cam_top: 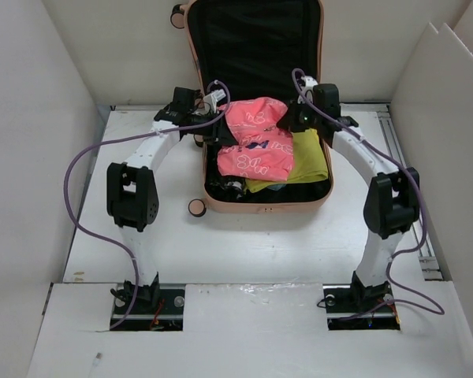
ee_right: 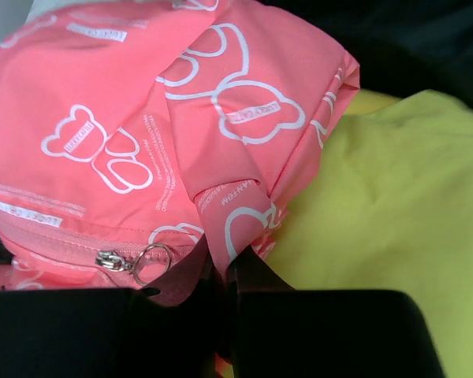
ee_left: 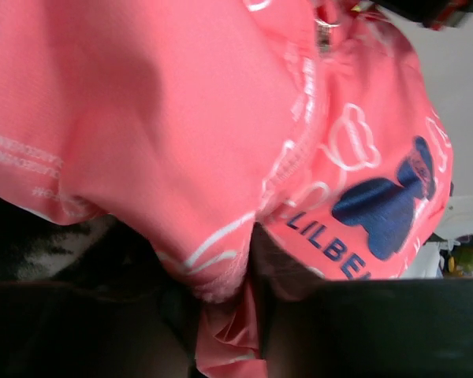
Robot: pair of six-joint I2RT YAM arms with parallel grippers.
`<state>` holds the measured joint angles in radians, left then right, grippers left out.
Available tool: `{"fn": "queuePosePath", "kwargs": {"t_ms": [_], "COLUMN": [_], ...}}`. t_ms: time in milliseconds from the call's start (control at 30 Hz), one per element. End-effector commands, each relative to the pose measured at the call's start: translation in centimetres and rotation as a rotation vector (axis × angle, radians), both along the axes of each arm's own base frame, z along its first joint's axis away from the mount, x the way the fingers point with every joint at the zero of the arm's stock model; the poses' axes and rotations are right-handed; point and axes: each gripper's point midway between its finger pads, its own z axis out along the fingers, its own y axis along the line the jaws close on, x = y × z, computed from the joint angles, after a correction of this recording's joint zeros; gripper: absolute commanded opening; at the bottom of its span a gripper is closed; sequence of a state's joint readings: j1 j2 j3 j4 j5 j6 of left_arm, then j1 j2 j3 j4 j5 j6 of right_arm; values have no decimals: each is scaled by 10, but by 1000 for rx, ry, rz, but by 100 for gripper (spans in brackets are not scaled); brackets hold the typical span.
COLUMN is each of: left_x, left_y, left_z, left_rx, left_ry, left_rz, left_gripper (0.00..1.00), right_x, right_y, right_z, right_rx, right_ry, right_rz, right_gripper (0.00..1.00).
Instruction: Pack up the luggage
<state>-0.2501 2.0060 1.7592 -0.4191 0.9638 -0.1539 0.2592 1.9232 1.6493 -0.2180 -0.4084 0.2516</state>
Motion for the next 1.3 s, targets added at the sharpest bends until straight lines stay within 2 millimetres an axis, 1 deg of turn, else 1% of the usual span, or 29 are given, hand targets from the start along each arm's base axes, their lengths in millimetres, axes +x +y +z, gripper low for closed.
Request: {"fn": "queuePosePath", "kwargs": {"t_ms": [0, 67, 100, 133, 167, 200, 267, 300, 367, 400, 433, 500, 533, 600, 633, 667, 733, 800, 867, 933, 967, 1000, 1033, 1067, 1100, 1133, 1200, 1233, 1267], "left_x": [5, 2, 2, 2, -1, 0, 3, 7, 18, 18, 27, 36, 40, 43, 43, 43, 41, 37, 28, 20, 14, 7, -1, -10, -15, -24, -27, -24, -29], "left_y": [-9, -10, -10, -10, -8, -6, 7, 10, 16, 19, 25, 27, 31, 32, 32, 32, 33, 29, 21, 13, 10, 3, 3, -1, -1, -4, -5, 1, 6], "left_z": [-5, -14, -14, -14, -16, -21, -7, -5, 19, 26, 46, 61, 68, 92, 103, 109, 123, 134, 135, 111, 101, 93, 72, 65, 55, 33, 13, 0, -20], "left_rx": [62, 88, 88, 88, 102, 118, 132, 159, 175, 189, 203, 215, 233, 225, 216, 210, 205, 199, 213, 237, 247, 232, 237, 229, 231, 246, 269, 314, 342], "left_ry": [-44, -24, -24, -24, -15, -9, -35, -62, -129, -136, -186, -242, -272, -345, -375, -393, -447, -492, -531, -492, -457, -440, -376, -354, -331, -276, -261, -250, -204], "left_rz": [-26, -27, -27, -27, -19, -8, 21, 30, 51, 56, 84, 103, 119, 129, 133, 136, 133, 120, 85, 41, 24, -16, -40, -65, -82, -104, -117, -92, -84], "left_gripper": [27, 31, 33, 40, 44, 47, 57, 61, 67, 74, 79, 100, 100, 100, 100, 100, 100, 100, 100, 95, 93, 84, 79, 74, 62, 56, 48, 44, 43], "right_x": [12, 20, 19, 18, 18, 19, 16, 20, 24, 28, 26, 28, 29, 22, 19, 15, 7, -9, -36, -59, -74, -93, -107, -115, -131, -135, -142, -149, -152], "right_y": [-16, -15, -13, -7, -3, -6, -13, -22, -39, -42, -54, -63, -68, -81, -85, -88, -97, -89, -65, -43, -20, -12, 1, 17, 20, 23, 35, 32, 32], "right_z": [89, 68, 61, 51, 33, 29, 18, 19, 24, 39, 45, 59, 81, 95, 112, 115, 125, 133, 126, 114, 109, 92, 86, 85, 62, 53, 33, -3, -18], "right_rx": [-12, -11, 5, 15, 9, 2, -49, -67, -95, -121, -156, -212, -251, -315, -337, -352, -367, -362, -367, -355, -335, -308, -264, -221, -183, -155, -73, -75, -57], "right_ry": [-262, -218, -192, -170, -131, -125, -100, -105, -103, -144, -136, -162, -221, -230, -267, -268, -269, -280, -260, -235, -235, -184, -169, -186, -116, -97, -46, 33, 74], "right_rz": [-115, -88, -44, -10, 21, 28, 21, 2, -22, -19, -42, -56, -60, -90, -95, -98, -110, -91, -33, 28, 84, 101, 145, 175, 174, 177, 201, 209, 220], "right_gripper": [0, 0, 6, 36, 48, 53, 65, 68, 74, 76, 79, 82, 84, 94, 95, 97, 97, 95, 86, 77, 64, 56, 49, 37, 30, 24, 9, 5, 2]}}
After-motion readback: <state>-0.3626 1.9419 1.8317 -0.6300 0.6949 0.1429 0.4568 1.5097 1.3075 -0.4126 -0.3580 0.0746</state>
